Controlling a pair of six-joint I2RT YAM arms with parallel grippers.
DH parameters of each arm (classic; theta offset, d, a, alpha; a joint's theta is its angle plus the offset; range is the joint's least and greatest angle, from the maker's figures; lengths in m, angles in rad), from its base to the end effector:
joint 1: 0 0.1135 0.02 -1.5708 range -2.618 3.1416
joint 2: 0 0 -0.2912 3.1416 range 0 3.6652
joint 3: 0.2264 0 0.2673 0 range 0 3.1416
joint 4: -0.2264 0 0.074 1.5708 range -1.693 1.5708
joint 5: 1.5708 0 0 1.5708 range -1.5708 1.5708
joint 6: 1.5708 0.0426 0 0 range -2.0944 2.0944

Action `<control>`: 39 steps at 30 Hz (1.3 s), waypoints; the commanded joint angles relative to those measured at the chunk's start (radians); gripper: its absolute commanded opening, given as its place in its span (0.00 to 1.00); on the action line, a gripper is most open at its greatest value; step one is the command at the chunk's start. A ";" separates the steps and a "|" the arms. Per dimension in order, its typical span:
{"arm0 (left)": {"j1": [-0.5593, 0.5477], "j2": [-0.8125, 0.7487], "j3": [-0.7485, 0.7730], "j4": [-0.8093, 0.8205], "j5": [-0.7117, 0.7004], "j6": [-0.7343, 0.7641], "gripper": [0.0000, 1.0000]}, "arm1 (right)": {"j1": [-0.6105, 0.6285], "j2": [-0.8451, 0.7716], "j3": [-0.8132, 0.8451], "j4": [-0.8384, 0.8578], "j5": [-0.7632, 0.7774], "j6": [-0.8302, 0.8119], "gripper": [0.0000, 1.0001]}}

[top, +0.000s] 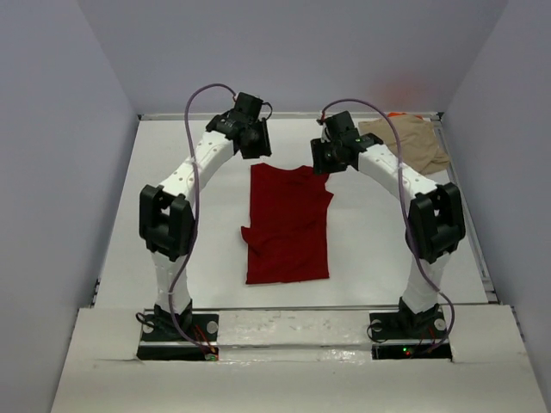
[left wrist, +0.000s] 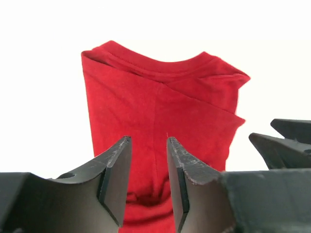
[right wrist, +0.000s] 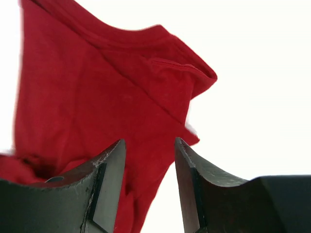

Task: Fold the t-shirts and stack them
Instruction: Fold the tshirt

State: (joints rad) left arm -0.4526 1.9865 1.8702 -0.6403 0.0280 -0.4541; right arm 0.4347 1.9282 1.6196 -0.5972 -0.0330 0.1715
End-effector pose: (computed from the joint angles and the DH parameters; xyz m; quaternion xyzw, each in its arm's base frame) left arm 0.4384 -0.2145 0.3292 0.0049 0.9182 -0.1850 0.3503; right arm 0.4168 0.1951 0.2726 -0.1293 0.9362 0.1123 0.3068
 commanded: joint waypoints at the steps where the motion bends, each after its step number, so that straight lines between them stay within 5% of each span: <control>1: 0.002 -0.193 -0.089 -0.061 -0.022 0.028 0.45 | 0.012 -0.171 -0.027 -0.064 0.033 0.029 0.51; 6: 0.052 -0.464 -0.617 0.099 0.312 -0.001 0.41 | 0.012 -0.492 -0.427 0.031 -0.209 0.136 0.51; 12: 0.133 -0.641 -0.969 0.200 0.653 -0.026 0.38 | 0.012 -0.753 -0.668 0.080 -0.416 0.249 0.52; 27: 0.173 -0.776 -1.261 0.234 0.918 -0.070 0.38 | 0.021 -0.940 -0.981 0.097 -0.544 0.373 0.54; 39: 0.192 -0.804 -1.315 0.068 0.704 -0.070 0.35 | 0.021 -0.960 -1.043 0.102 -0.544 0.437 0.54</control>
State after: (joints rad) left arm -0.2699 1.1797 0.5297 -0.4854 0.8093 -0.5213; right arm 0.4465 0.9733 0.5674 -0.5365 -0.5682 0.5728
